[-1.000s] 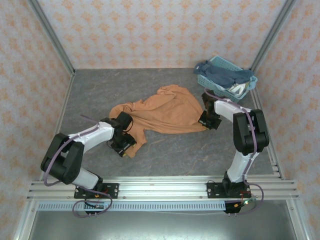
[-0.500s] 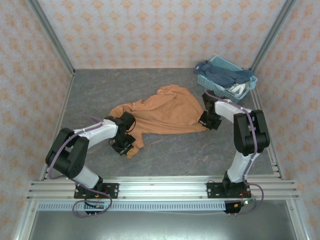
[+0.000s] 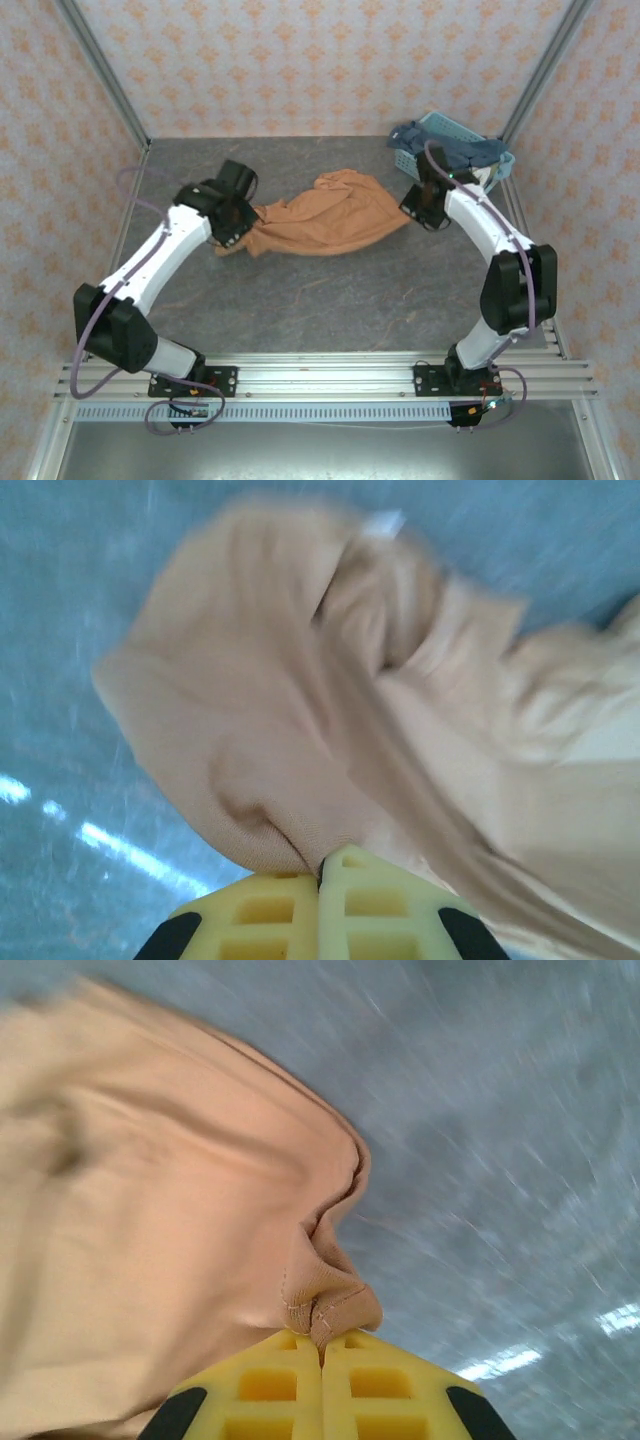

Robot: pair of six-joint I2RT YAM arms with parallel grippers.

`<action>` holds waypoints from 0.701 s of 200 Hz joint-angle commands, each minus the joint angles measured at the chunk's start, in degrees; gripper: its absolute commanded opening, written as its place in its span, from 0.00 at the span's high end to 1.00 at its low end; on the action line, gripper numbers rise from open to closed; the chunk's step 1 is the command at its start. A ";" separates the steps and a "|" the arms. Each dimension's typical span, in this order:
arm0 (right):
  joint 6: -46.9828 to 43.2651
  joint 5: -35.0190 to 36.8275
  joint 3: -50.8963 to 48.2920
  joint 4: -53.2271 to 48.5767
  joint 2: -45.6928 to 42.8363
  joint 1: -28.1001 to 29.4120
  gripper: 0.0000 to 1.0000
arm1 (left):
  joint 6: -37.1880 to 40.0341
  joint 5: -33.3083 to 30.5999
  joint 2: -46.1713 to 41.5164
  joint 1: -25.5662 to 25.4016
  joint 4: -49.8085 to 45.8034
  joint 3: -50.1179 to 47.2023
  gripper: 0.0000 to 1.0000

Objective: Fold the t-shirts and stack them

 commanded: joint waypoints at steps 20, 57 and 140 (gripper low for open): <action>-0.75 -1.36 12.03 -1.28 -7.21 -0.13 1.00 | 9.76 -11.75 -4.70 2.22 -6.78 16.01 1.00; -1.66 -5.82 11.43 4.02 -17.77 -0.06 1.00 | 12.65 -15.12 -14.97 2.29 -0.58 18.12 1.00; 2.67 -13.48 19.97 7.55 -22.18 -0.06 1.00 | 18.76 -17.88 -7.56 2.57 -5.56 48.22 1.00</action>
